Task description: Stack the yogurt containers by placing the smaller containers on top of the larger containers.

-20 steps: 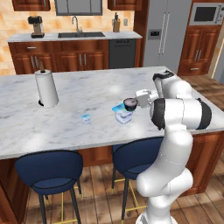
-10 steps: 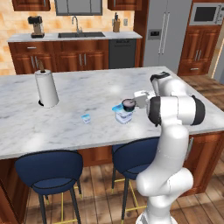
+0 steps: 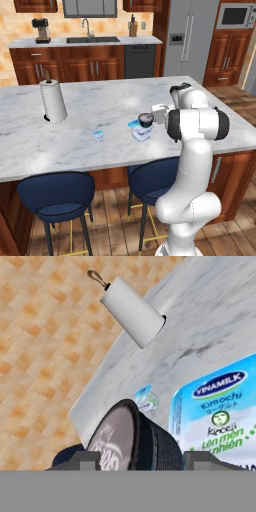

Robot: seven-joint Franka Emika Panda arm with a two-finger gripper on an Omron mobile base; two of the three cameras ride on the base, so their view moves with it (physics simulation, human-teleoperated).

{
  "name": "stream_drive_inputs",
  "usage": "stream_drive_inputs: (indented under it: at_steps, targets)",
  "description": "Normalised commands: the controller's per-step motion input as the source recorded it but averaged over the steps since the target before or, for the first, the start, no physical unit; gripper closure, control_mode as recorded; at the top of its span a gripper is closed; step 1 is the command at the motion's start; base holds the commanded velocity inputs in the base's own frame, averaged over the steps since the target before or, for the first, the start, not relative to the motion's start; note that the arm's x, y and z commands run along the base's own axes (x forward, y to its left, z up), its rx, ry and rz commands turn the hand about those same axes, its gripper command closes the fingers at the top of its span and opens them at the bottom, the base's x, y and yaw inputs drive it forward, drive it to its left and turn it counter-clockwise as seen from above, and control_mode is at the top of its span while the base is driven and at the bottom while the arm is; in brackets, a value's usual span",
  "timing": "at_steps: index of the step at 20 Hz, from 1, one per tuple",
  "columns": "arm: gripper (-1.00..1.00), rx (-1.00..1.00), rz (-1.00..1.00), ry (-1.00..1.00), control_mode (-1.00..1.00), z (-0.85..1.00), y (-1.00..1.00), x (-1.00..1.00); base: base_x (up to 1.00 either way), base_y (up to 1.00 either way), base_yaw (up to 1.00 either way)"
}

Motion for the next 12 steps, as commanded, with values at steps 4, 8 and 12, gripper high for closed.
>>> stream_drive_inputs:
  at_steps: [4, 8, 12]
  targets:
    - [1.00, 0.00, 0.00, 0.00, -1.00, -0.09, 0.00, 0.13, 0.00, 0.00, 0.00]
    - [1.00, 0.00, 0.00, 0.00, -1.00, -0.11, 0.00, 0.14, 0.00, 0.00, 0.00]
    - [1.00, 0.00, 0.00, 0.00, -1.00, -0.14, 0.00, 0.19, 0.00, 0.00, 0.00]
